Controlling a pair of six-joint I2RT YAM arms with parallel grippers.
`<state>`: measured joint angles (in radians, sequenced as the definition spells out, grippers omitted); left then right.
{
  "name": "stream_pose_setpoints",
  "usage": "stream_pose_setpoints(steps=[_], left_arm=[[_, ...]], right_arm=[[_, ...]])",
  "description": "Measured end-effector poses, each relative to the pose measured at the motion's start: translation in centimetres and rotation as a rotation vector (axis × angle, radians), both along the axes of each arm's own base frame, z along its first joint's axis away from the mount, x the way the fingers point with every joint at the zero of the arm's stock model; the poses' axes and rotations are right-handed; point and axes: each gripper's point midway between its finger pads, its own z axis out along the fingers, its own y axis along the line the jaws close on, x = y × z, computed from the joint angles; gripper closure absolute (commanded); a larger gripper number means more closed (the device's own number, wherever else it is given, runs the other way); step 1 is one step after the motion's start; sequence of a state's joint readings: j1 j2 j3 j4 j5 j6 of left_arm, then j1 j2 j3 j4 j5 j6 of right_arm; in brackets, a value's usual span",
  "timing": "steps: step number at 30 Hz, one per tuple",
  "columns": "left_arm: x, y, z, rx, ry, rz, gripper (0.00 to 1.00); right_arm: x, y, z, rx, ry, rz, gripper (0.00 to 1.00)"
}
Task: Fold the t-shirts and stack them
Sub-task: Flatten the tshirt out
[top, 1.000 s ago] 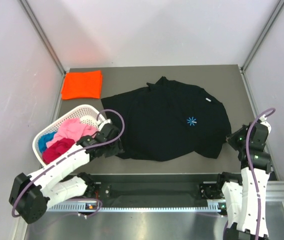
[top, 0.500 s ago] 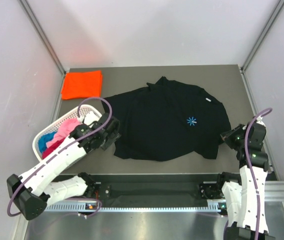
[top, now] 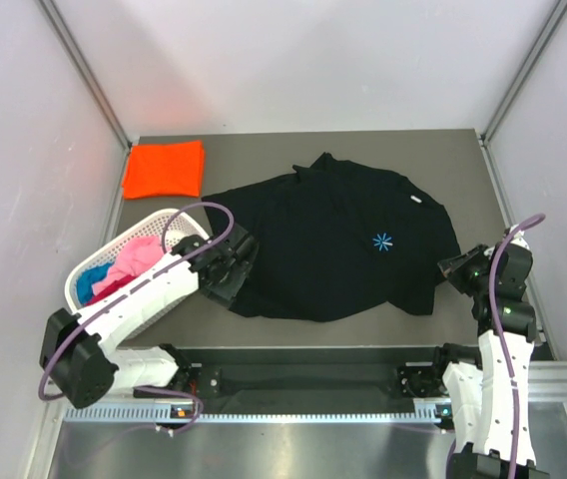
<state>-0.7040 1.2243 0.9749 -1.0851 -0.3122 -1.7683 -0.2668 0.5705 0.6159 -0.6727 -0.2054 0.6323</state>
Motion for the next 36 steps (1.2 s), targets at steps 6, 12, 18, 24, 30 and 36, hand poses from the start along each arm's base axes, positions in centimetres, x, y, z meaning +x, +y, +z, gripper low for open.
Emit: stream_pose_setpoints(steps=[6, 12, 18, 24, 30, 36], left_arm=[[0.6, 0.3, -1.2, 0.024, 0.034, 0.054, 0.36], [1.0, 0.7, -2.4, 0.036, 0.053, 0.087, 0.38], [1.1, 1.1, -3.8, 0.037, 0.067, 0.099, 0.51], [1.2, 1.1, -4.2, 0.035, 0.070, 0.094, 0.84], [1.3, 1.4, -4.1, 0.060, 0.058, 0.065, 1.00], [5.2, 0.4, -1.0, 0.044, -0.113, -0.039, 1.00]], right_arm=[[0.0, 0.1, 0.0, 0.004, -0.002, 0.006, 1.00], [0.0, 0.1, 0.0, 0.003, -0.002, 0.005, 1.00], [0.0, 0.1, 0.0, 0.002, -0.002, 0.005, 1.00], [0.0, 0.0, 0.0, -0.003, -0.002, 0.001, 1.00], [0.0, -0.4, -0.1, -0.012, 0.004, -0.020, 1.00], [1.9, -1.5, 0.5, 0.014, 0.060, -0.084, 1.00]])
